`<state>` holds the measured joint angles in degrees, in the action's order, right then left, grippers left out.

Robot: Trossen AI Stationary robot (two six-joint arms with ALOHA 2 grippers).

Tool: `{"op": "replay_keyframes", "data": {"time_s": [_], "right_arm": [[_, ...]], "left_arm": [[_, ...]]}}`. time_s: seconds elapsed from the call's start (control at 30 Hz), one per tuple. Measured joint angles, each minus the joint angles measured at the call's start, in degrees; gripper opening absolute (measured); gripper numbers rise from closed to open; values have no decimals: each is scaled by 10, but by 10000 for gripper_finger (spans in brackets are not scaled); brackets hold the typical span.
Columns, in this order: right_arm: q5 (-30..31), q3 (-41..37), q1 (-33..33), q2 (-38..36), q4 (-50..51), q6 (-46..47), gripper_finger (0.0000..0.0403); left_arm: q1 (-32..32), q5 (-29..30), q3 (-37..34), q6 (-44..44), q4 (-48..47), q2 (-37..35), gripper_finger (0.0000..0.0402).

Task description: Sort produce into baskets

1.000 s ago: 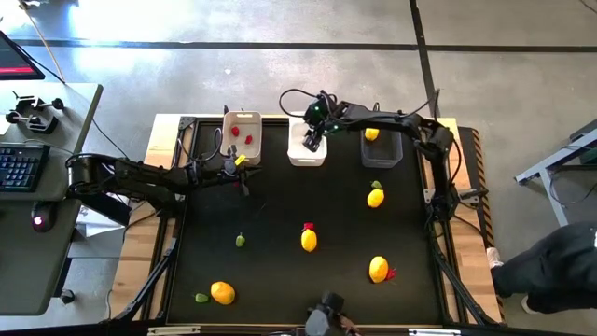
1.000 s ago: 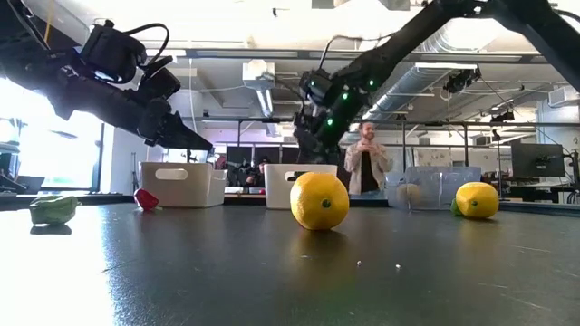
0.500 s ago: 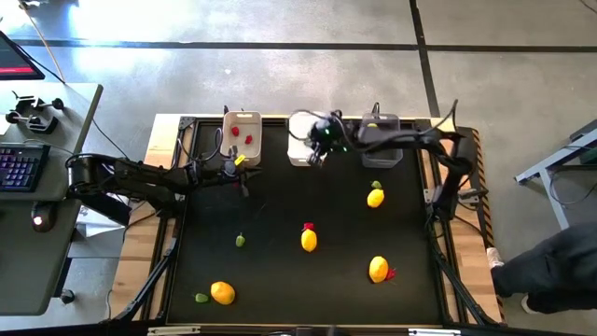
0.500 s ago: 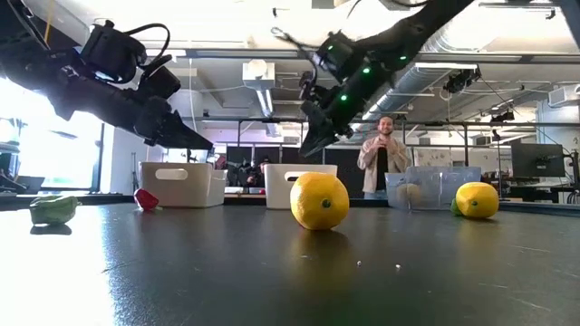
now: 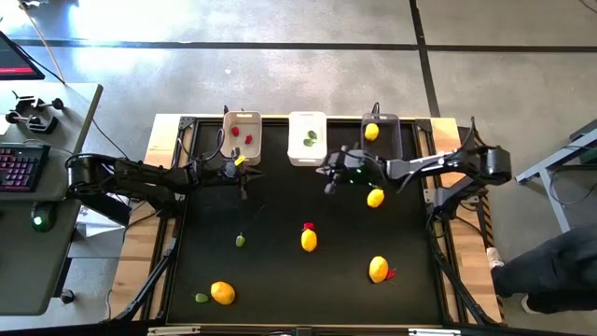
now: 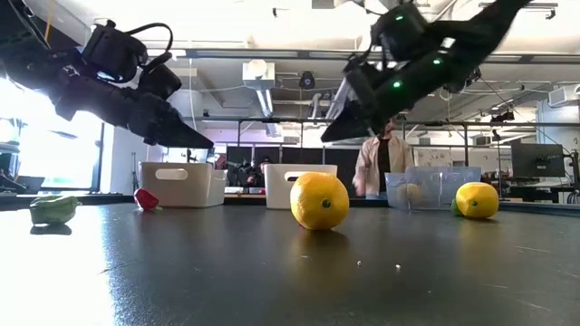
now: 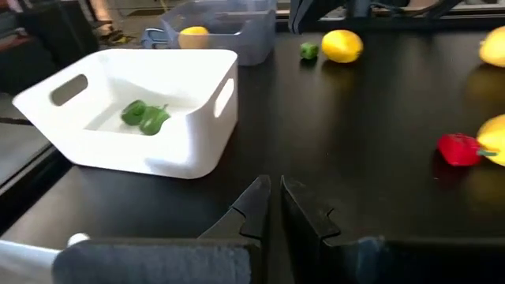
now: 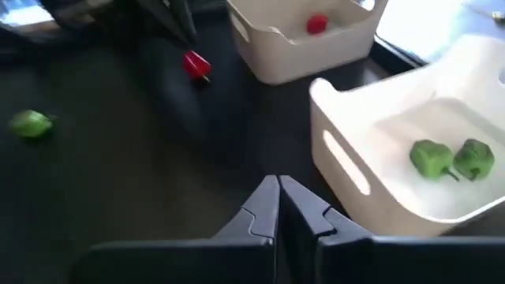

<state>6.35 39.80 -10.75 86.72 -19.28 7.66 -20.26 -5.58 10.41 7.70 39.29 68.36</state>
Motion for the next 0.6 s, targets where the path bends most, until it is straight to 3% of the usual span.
{"op": "replay_keyframes", "data": {"time_s": [0.3,0.6], "right_arm": [[-5,-103,29,-27,-92,0,0],[-8,-147,41,-26,-158,-2,0]], "left_arm": [[14,-47,4,-1,-19,0,16],[81,-62,83,14,-181,0,16]]}}
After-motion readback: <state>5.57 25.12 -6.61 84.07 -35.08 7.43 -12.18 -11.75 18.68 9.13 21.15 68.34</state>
